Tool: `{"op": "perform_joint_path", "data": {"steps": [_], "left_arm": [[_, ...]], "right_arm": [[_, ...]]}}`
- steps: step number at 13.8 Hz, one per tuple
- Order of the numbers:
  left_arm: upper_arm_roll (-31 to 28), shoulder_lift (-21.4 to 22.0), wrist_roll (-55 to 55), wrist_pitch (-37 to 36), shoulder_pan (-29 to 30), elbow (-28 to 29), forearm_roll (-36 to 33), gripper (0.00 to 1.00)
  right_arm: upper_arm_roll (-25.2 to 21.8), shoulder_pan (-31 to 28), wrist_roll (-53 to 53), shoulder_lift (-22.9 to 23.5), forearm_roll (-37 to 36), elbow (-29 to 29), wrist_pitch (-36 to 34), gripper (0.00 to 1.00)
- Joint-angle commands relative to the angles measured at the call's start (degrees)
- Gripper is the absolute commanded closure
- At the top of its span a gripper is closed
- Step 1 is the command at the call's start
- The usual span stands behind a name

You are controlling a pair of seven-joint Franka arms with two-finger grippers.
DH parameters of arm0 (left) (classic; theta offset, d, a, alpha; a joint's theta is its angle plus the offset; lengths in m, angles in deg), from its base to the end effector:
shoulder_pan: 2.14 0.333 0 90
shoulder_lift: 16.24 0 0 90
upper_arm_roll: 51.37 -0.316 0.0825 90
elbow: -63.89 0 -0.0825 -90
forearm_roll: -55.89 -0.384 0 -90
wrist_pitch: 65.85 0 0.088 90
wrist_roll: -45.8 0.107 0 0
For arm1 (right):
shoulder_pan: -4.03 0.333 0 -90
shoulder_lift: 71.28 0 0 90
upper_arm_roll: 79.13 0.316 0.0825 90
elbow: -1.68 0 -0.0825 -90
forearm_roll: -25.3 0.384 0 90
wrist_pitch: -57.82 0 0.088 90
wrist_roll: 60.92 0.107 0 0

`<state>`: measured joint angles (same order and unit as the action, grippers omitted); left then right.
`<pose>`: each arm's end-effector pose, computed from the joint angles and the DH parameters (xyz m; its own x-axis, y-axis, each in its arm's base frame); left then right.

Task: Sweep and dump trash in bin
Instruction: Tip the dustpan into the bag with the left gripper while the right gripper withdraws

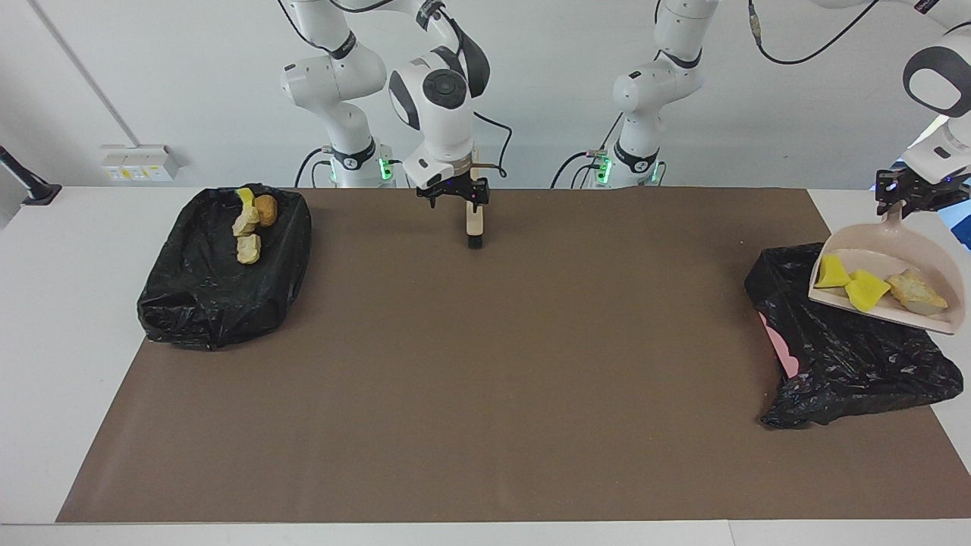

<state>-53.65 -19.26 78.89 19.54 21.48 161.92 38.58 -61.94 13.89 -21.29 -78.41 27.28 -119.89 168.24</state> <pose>0.4789 0.2697 0.5300 0.9168 -0.1111 -0.3836 -0.1613 -0.9817 -0.1010 0.4492 0.2360 0.4572 0.9704 -0.2353 -0.0546 -0.2325 -0.9712 0.0521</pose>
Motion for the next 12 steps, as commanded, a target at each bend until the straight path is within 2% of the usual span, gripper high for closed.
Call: {"op": "perform_joint_path", "data": {"steps": [1, 4, 6, 9, 12], "left_arm": [[0.96, 1.08, -10.41, -7.14, -1.72, -0.48, -1.49, 1.0], [1.14, 0.91, -11.64, -12.43, -3.67, -1.17, -0.01, 1.0], [1.14, -0.75, -11.64, -15.41, -3.49, -3.0, 2.28, 1.0], [1.14, -4.26, -11.47, -23.57, -3.14, -9.41, 3.43, 1.0], [1.14, -8.83, -11.47, -30.17, -3.05, -18.02, 3.43, 1.0]], "right_arm": [[0.65, -4.84, -4.63, 0.88, -1.37, 4.49, -2.05, 0.0], [-1.44, -8.36, -11.05, 0.79, -1.45, 8.09, -3.63, 0.0], [-8.01, -7.58, -15.17, 0.79, -1.45, 10.99, -6.34, 0.0], [-15.41, -6.43, -25.18, 0.27, -3.03, 12.32, -8.03, 0.0], [-19.29, -7.22, -30.21, 0.35, -3.56, 16.88, -12.14, 0.0]]}}
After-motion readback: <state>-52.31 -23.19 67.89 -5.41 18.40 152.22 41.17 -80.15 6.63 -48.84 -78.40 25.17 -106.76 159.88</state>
